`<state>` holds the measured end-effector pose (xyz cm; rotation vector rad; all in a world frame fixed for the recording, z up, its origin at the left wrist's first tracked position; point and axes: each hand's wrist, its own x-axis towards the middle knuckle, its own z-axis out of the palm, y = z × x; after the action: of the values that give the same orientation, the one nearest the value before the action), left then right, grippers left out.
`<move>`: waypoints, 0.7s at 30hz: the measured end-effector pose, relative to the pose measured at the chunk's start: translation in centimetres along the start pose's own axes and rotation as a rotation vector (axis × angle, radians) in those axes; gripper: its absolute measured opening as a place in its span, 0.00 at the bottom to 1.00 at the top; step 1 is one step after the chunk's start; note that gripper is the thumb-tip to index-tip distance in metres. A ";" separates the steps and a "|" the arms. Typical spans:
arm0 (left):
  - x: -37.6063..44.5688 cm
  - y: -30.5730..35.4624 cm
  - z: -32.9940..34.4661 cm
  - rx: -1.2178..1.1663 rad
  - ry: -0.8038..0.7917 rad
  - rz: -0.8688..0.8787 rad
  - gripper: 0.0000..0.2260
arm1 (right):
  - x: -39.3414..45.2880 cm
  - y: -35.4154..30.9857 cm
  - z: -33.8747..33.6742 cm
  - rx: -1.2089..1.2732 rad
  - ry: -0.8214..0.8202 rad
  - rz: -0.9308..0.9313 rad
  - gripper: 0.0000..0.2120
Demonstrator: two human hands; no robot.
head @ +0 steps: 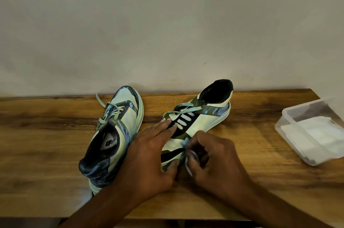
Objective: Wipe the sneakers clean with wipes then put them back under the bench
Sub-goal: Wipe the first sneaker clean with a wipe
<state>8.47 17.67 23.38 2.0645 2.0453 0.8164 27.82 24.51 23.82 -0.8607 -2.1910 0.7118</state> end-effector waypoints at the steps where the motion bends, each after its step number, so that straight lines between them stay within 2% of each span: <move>1: 0.0 0.0 0.0 -0.003 0.000 -0.001 0.37 | -0.2 0.0 0.0 -0.011 -0.031 -0.007 0.10; 7: 0.0 -0.2 0.6 -0.019 -0.024 -0.010 0.41 | 1.5 2.4 -1.7 -0.019 0.202 0.124 0.11; 14: 0.2 -0.2 0.5 -0.039 -0.018 -0.015 0.39 | 0.1 0.7 0.2 -0.045 0.037 -0.027 0.11; 19: 0.3 0.0 0.6 -0.019 -0.027 -0.021 0.39 | 2.0 3.0 -1.7 -0.011 0.221 0.155 0.10; 21: 0.2 0.0 0.6 -0.023 -0.024 -0.024 0.39 | 1.6 2.7 -1.2 -0.017 0.220 0.137 0.11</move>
<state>8.74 18.04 22.97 2.0237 2.0341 0.8033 28.80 27.69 23.41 -1.0545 -1.9598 0.6314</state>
